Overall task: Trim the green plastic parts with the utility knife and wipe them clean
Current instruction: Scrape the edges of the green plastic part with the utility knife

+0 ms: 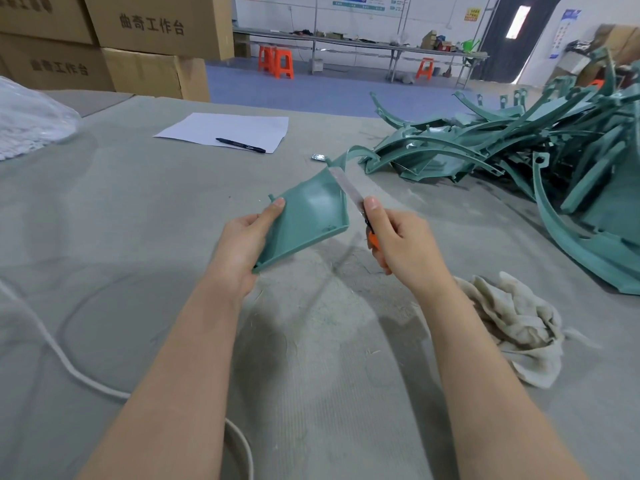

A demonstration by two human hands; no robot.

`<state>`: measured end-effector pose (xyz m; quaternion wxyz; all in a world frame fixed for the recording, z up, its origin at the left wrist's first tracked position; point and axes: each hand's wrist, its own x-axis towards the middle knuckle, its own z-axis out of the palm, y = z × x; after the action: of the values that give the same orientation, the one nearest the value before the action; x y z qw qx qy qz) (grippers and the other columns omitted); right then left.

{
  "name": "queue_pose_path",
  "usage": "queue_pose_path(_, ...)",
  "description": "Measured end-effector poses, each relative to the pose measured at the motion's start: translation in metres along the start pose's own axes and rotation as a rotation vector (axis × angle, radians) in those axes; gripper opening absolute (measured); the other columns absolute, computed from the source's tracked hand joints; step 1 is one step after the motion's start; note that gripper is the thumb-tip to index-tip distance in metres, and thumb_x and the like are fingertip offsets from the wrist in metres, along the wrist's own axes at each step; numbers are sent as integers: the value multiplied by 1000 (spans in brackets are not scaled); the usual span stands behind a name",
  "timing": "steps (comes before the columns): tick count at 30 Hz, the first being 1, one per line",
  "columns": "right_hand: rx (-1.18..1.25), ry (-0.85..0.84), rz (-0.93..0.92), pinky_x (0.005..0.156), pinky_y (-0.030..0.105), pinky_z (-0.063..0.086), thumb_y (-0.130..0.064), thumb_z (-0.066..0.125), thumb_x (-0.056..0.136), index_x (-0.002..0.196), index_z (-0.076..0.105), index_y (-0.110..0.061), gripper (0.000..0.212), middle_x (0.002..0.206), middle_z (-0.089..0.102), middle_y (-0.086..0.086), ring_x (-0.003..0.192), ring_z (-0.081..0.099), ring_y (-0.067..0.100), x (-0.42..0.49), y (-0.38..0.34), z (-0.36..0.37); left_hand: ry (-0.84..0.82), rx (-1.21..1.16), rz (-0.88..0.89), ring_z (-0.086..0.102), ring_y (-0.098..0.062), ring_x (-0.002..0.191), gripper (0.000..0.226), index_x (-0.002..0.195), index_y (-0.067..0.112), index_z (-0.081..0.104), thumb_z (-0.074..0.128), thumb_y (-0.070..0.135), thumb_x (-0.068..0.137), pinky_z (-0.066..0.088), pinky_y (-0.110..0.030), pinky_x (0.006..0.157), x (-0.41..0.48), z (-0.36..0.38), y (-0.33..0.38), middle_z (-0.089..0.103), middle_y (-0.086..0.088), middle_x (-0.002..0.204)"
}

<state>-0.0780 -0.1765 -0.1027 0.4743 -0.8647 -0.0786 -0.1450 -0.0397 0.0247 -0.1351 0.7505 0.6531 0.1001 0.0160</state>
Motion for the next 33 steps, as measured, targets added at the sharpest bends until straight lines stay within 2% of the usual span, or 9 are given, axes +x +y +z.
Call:
queue_pose_path(2,2,-7,-6,52,28,38,-47,37,100,53,41,-15,57,41,43,-7,41,40,10,0,0,1,-1,-13,-10,55,-8,41,33,78,14,69,69,47,83,39,-14,40,-1,1,1,63,7,54)
queue_pose_path(5,33,-15,-10,46,25,36,-46,38,100,53,40,-15,57,41,42,-7,39,40,11,0,0,1,-4,-21,-15,54,-7,38,34,77,13,68,69,46,83,38,-13,38,-2,1,2,61,8,49)
queue_pose_path(10,88,-62,-11,42,21,36,-46,38,100,56,41,-12,56,42,41,-4,40,37,12,0,0,0,-11,-36,-18,54,-6,37,32,74,14,68,69,44,83,39,-13,38,-3,2,3,60,7,48)
queue_pose_path(13,106,-94,-9,43,23,36,-47,38,100,60,43,-2,60,44,40,-2,41,36,13,-1,0,-1,-8,-43,-11,54,-6,37,32,67,16,68,69,44,84,39,-13,38,-2,3,2,60,7,47)
queue_pose_path(18,117,-180,-41,46,25,37,-52,37,98,68,43,10,69,43,38,-1,42,35,14,-6,-8,6,57,-42,-49,52,-9,43,40,55,21,68,70,51,80,45,-19,50,2,-3,-1,55,9,46)
queue_pose_path(21,127,-203,-45,46,26,37,-49,38,99,69,44,11,67,45,38,1,42,35,14,-7,-12,4,55,-72,-38,53,-5,38,44,46,23,69,70,49,81,45,-16,43,4,-2,-2,56,10,44)
queue_pose_path(25,112,-280,-83,45,26,38,-42,41,100,64,46,4,59,42,41,-5,38,37,11,-10,-18,9,164,-168,-84,48,-10,40,37,58,19,59,69,42,85,38,-17,40,9,-7,-2,52,7,42)
queue_pose_path(29,135,-118,-66,46,25,38,-45,39,100,66,48,7,62,44,44,3,39,39,13,-6,-15,5,157,-176,-61,44,-11,41,38,59,20,60,69,48,83,39,-15,42,12,-10,-2,55,2,54)
queue_pose_path(33,107,49,8,42,21,36,-48,38,100,61,47,-1,62,48,45,10,42,42,16,0,-5,0,159,-105,-55,50,-12,49,46,47,22,62,68,52,82,46,-21,51,8,-4,-2,53,10,44)
